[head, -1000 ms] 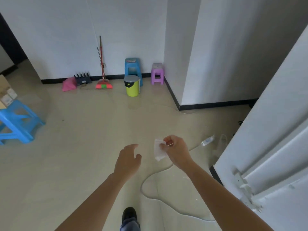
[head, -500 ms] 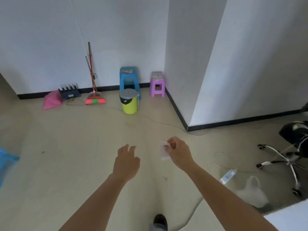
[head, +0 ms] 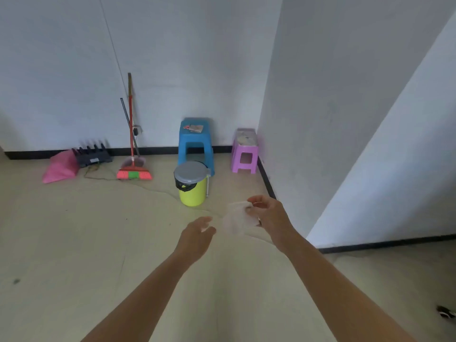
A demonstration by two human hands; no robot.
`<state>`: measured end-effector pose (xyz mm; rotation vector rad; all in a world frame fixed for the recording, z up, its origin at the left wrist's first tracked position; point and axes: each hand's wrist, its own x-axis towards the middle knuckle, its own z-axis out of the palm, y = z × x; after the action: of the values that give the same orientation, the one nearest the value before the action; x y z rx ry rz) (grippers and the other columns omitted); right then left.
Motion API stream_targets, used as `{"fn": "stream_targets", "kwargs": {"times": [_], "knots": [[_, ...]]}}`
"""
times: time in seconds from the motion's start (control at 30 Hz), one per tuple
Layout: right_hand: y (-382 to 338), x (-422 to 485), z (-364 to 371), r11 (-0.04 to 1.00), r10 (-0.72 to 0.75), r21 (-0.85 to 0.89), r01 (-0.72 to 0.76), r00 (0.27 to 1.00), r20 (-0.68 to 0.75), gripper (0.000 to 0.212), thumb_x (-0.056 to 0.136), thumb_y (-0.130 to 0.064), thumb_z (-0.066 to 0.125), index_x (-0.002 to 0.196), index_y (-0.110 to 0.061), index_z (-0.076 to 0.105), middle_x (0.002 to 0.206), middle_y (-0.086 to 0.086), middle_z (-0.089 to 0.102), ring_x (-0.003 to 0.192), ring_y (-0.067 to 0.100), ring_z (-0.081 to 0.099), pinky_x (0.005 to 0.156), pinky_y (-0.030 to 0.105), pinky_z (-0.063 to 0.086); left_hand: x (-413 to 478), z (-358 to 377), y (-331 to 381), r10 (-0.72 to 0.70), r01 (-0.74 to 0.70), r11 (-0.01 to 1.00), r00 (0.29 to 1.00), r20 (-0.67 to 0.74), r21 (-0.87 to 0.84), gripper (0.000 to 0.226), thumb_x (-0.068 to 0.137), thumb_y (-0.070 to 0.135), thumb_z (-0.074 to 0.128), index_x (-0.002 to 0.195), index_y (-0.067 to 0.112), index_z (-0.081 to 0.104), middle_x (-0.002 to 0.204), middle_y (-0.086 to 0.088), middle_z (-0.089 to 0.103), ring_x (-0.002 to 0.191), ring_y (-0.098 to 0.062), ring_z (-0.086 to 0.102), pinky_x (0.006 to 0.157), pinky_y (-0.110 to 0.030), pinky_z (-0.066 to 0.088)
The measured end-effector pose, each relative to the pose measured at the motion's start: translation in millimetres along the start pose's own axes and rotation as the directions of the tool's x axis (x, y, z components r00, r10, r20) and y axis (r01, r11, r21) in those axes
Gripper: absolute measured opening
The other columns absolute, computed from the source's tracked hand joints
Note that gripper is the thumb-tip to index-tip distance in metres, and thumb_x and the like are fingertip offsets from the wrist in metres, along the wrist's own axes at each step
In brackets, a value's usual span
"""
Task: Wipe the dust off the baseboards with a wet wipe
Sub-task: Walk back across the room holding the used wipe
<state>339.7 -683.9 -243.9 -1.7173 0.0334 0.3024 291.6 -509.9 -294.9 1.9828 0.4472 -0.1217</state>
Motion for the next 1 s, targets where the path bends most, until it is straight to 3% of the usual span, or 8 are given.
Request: {"fn": "stream_targets", "kwargs": {"times": [0.07,0.17,0.37,0.5,0.6,0.7,0.87,1.0], "knots": [[-14.4,59.8,-0.8,0.999,0.018,0.043,-0.019,0.999,0.031,0.022,0.083,0.004,0.059,0.081,-0.017,0.064,0.081,0.004,0.063,0.073,0.018,0.056,0.068,0.029,0.047,55.4,-4.7,19.6,-0.122,0.144,0.951,0.988,0.096,-0.275,0.027,0.093,0.012,0.053,0.119,0.012,0.06,0.103,-0.007,0.062,0.082,-0.016,0.056,0.07,-0.027,0.042],[-33.2,152.4,-1.6,1.0,0.003,0.018,-0.004,0.998,0.064,0.021,0.082,0.007,0.057,0.084,-0.013,0.064,0.082,0.005,0.064,0.076,0.019,0.056,0.072,0.032,0.046,146.8,-8.2,43.5,-0.205,0.286,0.849,0.953,0.223,-0.444,0.017,0.095,0.02,0.05,0.107,0.017,0.062,0.102,-0.005,0.064,0.086,-0.018,0.059,0.073,-0.029,0.047],[-62.6,329.0,3.5,0.998,0.011,0.056,-0.014,0.999,0.046,0.024,0.078,0.01,0.06,0.089,-0.012,0.064,0.088,0.008,0.068,0.086,0.024,0.06,0.081,0.035,0.048,330.9,-26.3,94.6,-0.193,0.345,0.801,0.922,0.335,-0.49,0.02,0.092,0.021,0.054,0.11,0.017,0.063,0.106,-0.004,0.068,0.092,-0.021,0.064,0.08,-0.035,0.05],[-89.9,414.2,-7.1,0.999,-0.023,0.036,0.022,0.999,0.028,0.028,0.075,0.015,0.062,0.096,-0.003,0.064,0.094,0.015,0.073,0.084,0.022,0.067,0.085,0.034,0.051,423.5,-25.8,138.0,-0.226,0.422,0.797,0.872,0.435,-0.432,0.023,0.09,0.028,0.056,0.108,0.015,0.061,0.104,-0.007,0.066,0.091,-0.025,0.065,0.084,-0.041,0.052],[-101.0,477.8,-24.3,0.999,-0.034,0.043,0.032,0.998,0.048,0.03,0.074,0.019,0.061,0.1,0.004,0.063,0.084,0.01,0.074,0.076,0.014,0.069,0.075,0.022,0.053,489.6,-12.4,166.8,-0.202,0.462,0.78,0.824,0.529,-0.422,0.028,0.088,0.032,0.057,0.109,0.014,0.063,0.108,-0.01,0.065,0.093,-0.027,0.067,0.085,-0.042,0.053],[-105.9,547.4,-42.2,0.999,-0.031,0.016,0.029,0.997,0.069,0.031,0.073,0.021,0.059,0.099,0.003,0.063,0.077,0.005,0.074,0.071,0.012,0.068,0.067,0.015,0.051,557.4,6.5,187.4,-0.149,0.508,0.703,0.79,0.594,-0.499,0.033,0.088,0.033,0.056,0.109,0.011,0.066,0.104,-0.009,0.069,0.093,-0.026,0.068,0.081,-0.04,0.055],[-102.9,668.9,-74.2,0.998,0.02,0.064,-0.023,0.999,0.044,0.036,0.066,0.022,0.059,0.096,0.002,0.065,0.079,0.009,0.072,0.073,0.017,0.067,0.065,0.019,0.051,681.3,43.0,216.4,-0.153,0.45,0.708,0.851,0.503,-0.545,0.018,0.089,0.008,0.056,0.104,0.004,0.066,0.093,-0.008,0.072,0.085,-0.02,0.067,0.074,-0.03,0.054],[-100.6,765.1,-105.8,0.98,0.152,0.125,-0.158,0.987,0.053,0.034,0.058,-0.002,0.059,0.09,-0.003,0.068,0.087,0.011,0.07,0.082,0.021,0.064,0.077,0.03,0.049,778.9,67.3,254.3,-0.169,0.44,0.662,0.876,0.451,-0.607,0.015,0.088,-0.003,0.055,0.101,0.0,0.063,0.086,-0.011,0.069,0.077,-0.019,0.063,0.077,-0.029,0.054]]}}
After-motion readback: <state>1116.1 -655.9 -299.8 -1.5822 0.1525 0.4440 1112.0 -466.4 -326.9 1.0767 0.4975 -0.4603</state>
